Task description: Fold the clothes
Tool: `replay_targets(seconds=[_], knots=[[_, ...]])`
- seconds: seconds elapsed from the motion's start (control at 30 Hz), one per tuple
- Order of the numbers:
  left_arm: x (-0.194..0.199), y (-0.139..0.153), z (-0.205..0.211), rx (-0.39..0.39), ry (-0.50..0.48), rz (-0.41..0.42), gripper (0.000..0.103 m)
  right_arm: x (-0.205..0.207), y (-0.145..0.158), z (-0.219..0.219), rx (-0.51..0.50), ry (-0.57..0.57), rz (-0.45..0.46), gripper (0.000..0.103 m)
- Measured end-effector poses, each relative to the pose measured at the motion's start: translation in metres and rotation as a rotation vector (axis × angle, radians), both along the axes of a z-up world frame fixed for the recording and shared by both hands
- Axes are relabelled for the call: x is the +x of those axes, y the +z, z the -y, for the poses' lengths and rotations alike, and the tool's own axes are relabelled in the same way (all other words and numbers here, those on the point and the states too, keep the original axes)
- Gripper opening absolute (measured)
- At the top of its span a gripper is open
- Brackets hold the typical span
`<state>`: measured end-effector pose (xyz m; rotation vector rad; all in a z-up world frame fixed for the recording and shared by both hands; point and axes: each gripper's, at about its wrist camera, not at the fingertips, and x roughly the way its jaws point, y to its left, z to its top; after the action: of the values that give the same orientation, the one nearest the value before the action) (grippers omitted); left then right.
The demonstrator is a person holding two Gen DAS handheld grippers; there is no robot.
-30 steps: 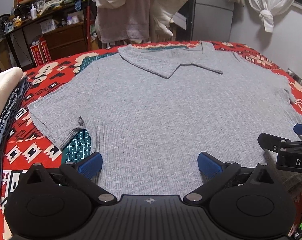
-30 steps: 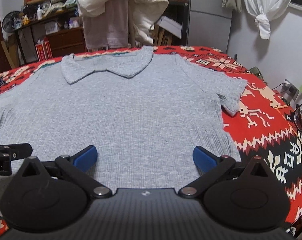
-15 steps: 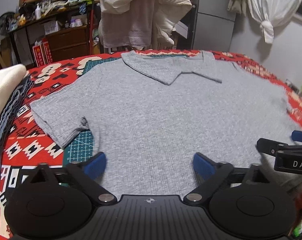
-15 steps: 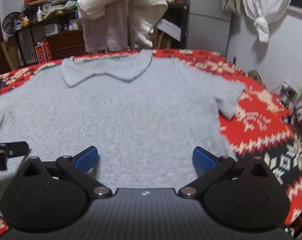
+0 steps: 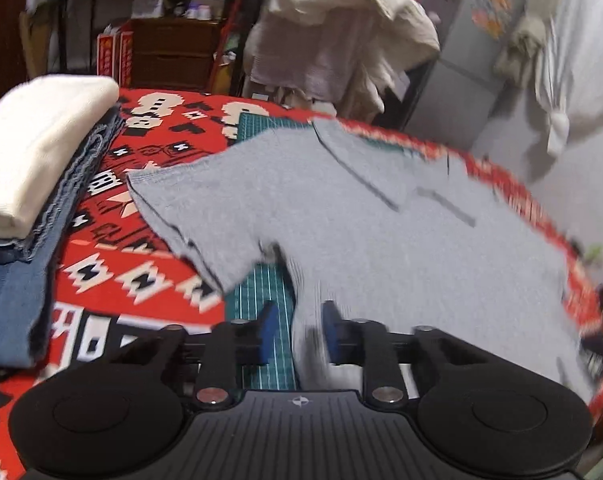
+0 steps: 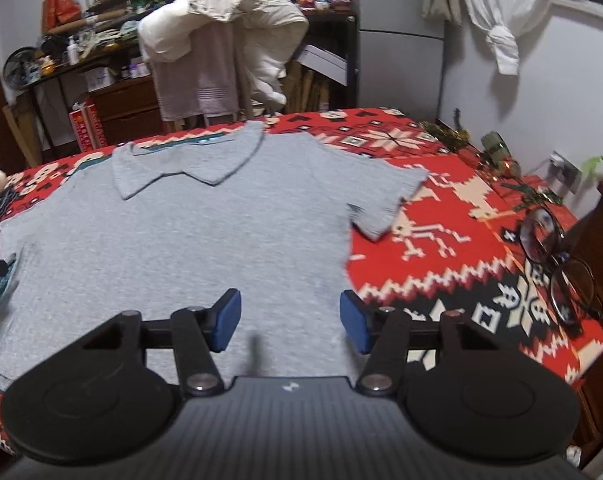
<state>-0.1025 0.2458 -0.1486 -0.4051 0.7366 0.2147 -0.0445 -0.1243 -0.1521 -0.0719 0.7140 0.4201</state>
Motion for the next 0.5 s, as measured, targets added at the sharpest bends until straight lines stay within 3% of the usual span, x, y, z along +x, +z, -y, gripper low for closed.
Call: replay_targets(seconds=[0.27, 0.5], knots=[[0.024, -0.012, -0.009, -0.021, -0.01, -0.042, 0.006, 0.005, 0.0, 0.001, 0.026, -0.003, -0.012, 0.059], [0.027, -0.009, 0.012, 0.148, -0.095, -0.06, 0.0, 0.007, -0.002, -0.002, 0.019, -0.005, -0.021, 0.059]])
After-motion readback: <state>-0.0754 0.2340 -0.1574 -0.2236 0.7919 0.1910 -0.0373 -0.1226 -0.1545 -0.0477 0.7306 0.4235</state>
